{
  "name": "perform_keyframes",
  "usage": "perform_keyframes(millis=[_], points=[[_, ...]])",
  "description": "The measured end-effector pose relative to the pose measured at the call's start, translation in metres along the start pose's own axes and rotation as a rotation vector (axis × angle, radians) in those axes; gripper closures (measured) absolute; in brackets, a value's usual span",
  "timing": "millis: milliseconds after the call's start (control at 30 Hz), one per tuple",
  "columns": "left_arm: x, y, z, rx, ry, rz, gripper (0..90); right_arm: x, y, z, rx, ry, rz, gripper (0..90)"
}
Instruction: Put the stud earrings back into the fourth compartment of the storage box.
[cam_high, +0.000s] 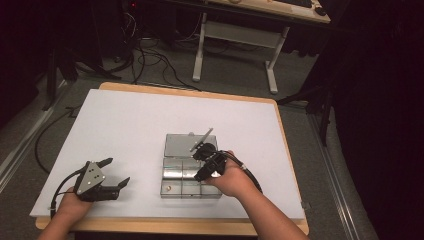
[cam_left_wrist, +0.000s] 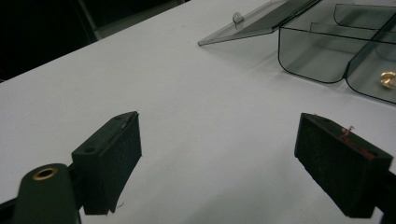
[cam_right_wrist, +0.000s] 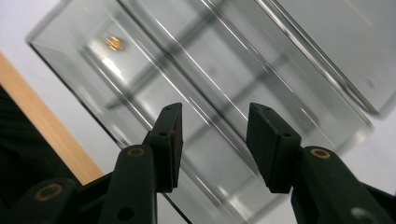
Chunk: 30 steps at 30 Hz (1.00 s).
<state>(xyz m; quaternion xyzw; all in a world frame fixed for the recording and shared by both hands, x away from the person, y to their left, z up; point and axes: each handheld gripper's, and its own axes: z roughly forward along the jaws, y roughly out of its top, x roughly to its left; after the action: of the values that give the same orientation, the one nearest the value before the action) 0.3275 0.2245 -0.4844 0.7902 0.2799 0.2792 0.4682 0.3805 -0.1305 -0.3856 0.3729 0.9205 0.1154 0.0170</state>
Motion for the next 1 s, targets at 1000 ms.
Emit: perform_keyframes(millis=[1000], points=[[0.0, 0.0, 0.0, -0.007, -0.014, 0.0, 15.1, -0.074, -0.065, 0.006, 0.031, -0.042, 0.266, 65.7]])
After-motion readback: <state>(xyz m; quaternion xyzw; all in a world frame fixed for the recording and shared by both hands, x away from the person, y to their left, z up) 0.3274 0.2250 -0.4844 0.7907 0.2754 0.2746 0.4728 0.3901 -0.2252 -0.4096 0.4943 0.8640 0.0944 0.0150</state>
